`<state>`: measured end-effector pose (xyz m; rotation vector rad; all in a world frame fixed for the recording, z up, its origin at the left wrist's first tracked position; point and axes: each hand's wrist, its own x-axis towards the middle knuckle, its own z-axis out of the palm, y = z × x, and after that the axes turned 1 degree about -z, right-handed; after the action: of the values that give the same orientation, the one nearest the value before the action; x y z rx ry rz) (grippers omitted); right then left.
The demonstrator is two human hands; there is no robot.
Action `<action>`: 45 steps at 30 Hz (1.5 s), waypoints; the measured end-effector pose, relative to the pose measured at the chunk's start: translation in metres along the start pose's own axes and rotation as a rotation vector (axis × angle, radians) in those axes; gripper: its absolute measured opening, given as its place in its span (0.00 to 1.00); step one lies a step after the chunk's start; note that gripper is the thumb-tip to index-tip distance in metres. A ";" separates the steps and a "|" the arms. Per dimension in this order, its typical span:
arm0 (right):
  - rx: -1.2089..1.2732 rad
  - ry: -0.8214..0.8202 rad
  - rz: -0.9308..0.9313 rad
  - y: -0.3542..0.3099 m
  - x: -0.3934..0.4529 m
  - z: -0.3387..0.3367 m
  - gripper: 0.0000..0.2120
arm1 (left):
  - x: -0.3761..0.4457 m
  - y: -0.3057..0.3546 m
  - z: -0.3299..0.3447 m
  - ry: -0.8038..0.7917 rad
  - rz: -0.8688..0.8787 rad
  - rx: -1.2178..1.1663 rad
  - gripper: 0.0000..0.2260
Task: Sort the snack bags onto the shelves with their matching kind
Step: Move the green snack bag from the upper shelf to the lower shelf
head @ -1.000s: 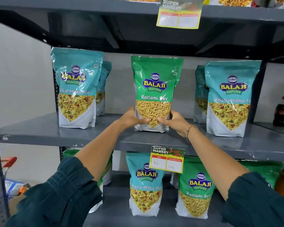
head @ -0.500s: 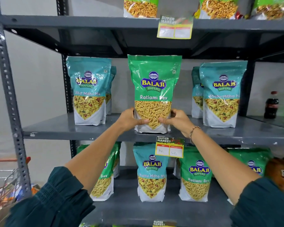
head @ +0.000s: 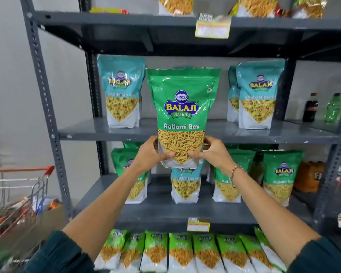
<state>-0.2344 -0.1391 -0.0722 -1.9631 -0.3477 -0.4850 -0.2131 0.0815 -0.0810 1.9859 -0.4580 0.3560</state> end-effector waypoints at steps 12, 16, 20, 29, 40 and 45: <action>-0.006 -0.101 0.218 0.126 -0.047 0.118 0.33 | -0.052 -0.136 0.028 -0.055 -0.369 0.127 0.44; 0.025 -0.131 0.302 0.164 -0.039 0.145 0.34 | -0.045 -0.173 0.042 -0.057 -0.449 0.104 0.45; 0.033 -0.172 0.361 0.193 -0.016 0.165 0.36 | -0.026 -0.202 0.055 -0.034 -0.518 0.092 0.43; 0.023 -0.221 0.369 0.236 0.017 0.202 0.34 | -0.004 -0.251 0.057 0.014 -0.602 0.116 0.35; 0.009 -0.260 0.346 0.257 0.024 0.215 0.31 | -0.002 -0.274 0.060 0.010 -0.623 0.014 0.36; -0.024 -0.343 0.349 0.253 0.025 0.204 0.34 | -0.001 -0.275 0.057 -0.145 -0.641 0.110 0.40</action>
<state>-0.0627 -0.0601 -0.3375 -2.0747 -0.2051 0.0740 -0.0833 0.1424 -0.3227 2.1498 0.1262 -0.1705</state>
